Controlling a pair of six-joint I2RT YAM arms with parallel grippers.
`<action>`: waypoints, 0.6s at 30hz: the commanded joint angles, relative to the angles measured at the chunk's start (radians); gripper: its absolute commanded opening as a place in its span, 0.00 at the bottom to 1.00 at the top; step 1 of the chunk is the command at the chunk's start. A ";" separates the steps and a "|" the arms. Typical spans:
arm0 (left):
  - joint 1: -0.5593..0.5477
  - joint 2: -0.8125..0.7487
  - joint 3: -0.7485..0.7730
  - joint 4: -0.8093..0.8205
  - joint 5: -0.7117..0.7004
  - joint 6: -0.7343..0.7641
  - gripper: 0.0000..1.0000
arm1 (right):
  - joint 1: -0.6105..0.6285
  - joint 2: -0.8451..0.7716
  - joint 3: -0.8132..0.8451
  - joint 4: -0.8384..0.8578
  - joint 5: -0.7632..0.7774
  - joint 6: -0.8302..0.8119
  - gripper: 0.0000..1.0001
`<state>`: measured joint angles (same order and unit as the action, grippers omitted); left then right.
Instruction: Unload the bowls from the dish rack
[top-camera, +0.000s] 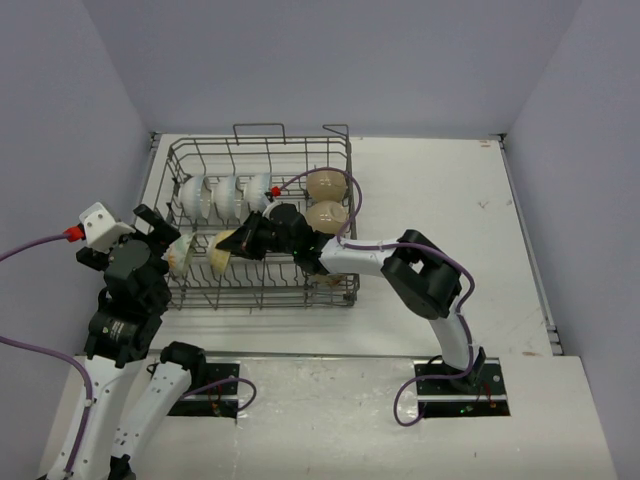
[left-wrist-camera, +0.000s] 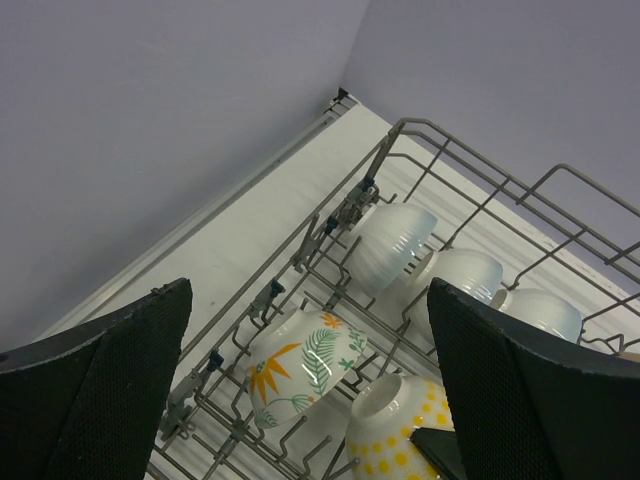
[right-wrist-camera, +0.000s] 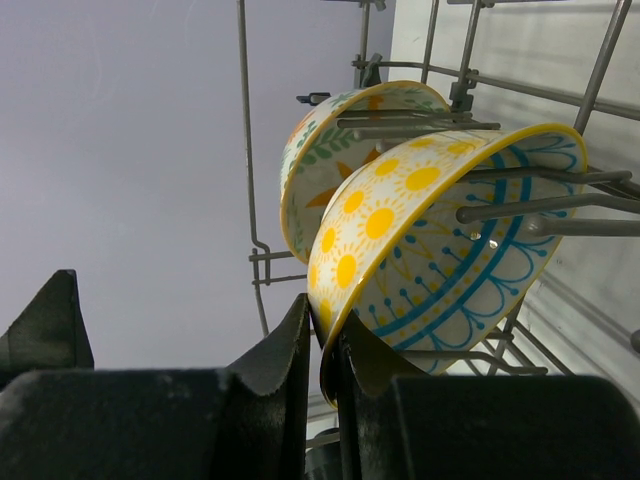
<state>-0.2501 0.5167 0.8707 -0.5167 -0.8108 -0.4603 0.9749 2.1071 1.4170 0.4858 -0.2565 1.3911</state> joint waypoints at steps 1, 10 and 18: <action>-0.005 -0.007 -0.004 0.041 -0.008 0.011 1.00 | -0.021 -0.118 0.019 0.161 -0.021 -0.006 0.00; -0.009 -0.004 -0.004 0.041 -0.008 0.011 1.00 | -0.027 -0.099 0.025 0.257 -0.043 0.020 0.00; -0.009 -0.004 -0.004 0.043 -0.011 0.014 1.00 | -0.028 -0.131 0.031 0.204 -0.021 -0.012 0.00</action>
<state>-0.2520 0.5163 0.8707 -0.5163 -0.8112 -0.4599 0.9684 2.1071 1.4136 0.5022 -0.2764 1.3907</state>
